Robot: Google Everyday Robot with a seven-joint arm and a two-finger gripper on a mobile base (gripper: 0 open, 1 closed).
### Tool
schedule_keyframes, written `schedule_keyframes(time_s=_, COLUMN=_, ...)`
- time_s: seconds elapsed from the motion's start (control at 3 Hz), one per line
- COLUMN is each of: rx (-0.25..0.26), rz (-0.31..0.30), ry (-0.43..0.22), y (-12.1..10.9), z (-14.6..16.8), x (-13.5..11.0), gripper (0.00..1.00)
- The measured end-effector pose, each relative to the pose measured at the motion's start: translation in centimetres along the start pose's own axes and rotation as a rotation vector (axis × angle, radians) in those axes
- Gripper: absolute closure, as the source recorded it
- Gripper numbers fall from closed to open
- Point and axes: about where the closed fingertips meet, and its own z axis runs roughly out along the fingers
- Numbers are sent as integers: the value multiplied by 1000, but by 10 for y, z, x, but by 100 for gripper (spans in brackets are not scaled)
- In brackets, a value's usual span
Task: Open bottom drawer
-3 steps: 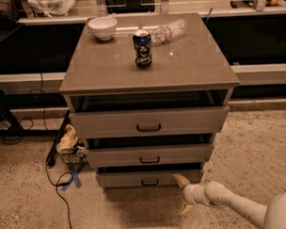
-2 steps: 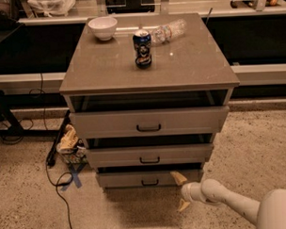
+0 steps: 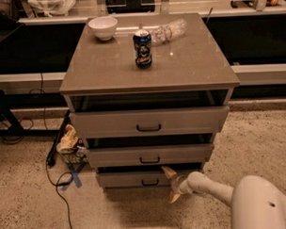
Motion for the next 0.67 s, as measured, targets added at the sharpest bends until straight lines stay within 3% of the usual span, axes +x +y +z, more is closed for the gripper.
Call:
schedule_keyframes(time_s=0.33, rx=-8, rz=11, ry=36, y=-14, z=24, x=-2, gripper=0)
schedule_keyframes(time_s=0.67, rx=-25, rz=36, ry=62, y=-17, z=37, x=-1, gripper=18)
